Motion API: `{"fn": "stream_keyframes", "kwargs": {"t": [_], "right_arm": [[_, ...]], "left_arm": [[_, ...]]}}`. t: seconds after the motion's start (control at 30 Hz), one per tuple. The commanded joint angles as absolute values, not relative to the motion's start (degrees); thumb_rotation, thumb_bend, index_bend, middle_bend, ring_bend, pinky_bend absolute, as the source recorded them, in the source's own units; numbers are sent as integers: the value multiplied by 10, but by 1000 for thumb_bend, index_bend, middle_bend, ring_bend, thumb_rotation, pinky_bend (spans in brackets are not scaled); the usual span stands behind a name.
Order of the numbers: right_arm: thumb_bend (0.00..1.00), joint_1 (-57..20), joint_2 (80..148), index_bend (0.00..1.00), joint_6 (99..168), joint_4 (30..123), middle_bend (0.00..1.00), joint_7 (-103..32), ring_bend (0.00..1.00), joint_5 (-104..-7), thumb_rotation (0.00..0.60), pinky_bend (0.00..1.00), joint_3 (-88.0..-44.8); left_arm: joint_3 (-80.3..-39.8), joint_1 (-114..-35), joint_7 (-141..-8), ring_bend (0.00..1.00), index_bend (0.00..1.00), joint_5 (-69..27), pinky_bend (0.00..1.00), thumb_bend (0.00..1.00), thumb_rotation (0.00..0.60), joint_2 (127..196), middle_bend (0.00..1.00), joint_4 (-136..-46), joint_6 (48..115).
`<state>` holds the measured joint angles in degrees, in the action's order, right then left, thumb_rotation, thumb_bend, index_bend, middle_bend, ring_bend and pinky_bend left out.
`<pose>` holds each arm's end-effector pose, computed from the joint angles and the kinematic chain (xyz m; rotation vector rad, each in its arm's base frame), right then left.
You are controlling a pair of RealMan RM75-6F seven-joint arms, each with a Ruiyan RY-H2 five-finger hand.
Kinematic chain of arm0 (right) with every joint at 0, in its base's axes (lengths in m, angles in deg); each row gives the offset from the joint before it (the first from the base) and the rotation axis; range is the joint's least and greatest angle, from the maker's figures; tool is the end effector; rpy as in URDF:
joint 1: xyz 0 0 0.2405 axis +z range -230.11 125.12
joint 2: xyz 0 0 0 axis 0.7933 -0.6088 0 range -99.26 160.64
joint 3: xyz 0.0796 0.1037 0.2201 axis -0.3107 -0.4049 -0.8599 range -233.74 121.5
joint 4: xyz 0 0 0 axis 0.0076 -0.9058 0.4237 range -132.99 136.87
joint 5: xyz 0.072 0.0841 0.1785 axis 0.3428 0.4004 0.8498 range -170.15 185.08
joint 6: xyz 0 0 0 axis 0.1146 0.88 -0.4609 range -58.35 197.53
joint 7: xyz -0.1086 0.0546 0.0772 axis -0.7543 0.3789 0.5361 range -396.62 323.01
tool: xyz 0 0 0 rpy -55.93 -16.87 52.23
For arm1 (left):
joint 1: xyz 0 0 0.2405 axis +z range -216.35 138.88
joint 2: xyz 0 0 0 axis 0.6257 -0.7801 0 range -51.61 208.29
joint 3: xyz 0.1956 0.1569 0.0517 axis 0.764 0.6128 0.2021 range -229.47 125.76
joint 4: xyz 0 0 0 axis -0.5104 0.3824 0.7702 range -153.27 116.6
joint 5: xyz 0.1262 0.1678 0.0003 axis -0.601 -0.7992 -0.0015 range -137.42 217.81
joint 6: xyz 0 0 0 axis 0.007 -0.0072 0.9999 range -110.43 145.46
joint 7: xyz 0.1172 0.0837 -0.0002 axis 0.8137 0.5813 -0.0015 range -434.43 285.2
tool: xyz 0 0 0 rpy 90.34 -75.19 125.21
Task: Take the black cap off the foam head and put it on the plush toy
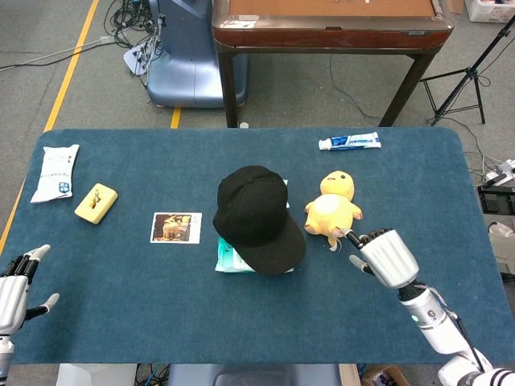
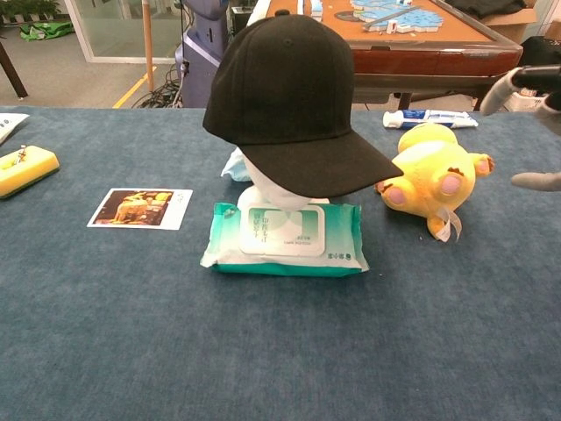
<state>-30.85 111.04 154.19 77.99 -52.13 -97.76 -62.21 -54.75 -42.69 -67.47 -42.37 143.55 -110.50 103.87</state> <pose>-0.2236 -0.2626 0.0793 1.7688 -0.2461 1.0981 -0.3194 0.1759 0.1596 -1.3487 -0.8406 -0.7951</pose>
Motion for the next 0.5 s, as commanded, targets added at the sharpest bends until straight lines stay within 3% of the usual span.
{"fn": "stream_keyframes", "kwargs": {"t": [0.03,0.5], "right_arm": [[0,-292,1124,370,1525,779,895,-533,888,-984,600,963,-621],[0,-239,1178,369,1494,762,899,-559,892,-991,600,963,-624]], "left_arm": [[-548,-425,-677,198,145,-424,498,166,600,1434,198,-1106,1041],[-547,-421,-686,199,145,-427,498,166,600,1430,198,-1107,1042]]}}
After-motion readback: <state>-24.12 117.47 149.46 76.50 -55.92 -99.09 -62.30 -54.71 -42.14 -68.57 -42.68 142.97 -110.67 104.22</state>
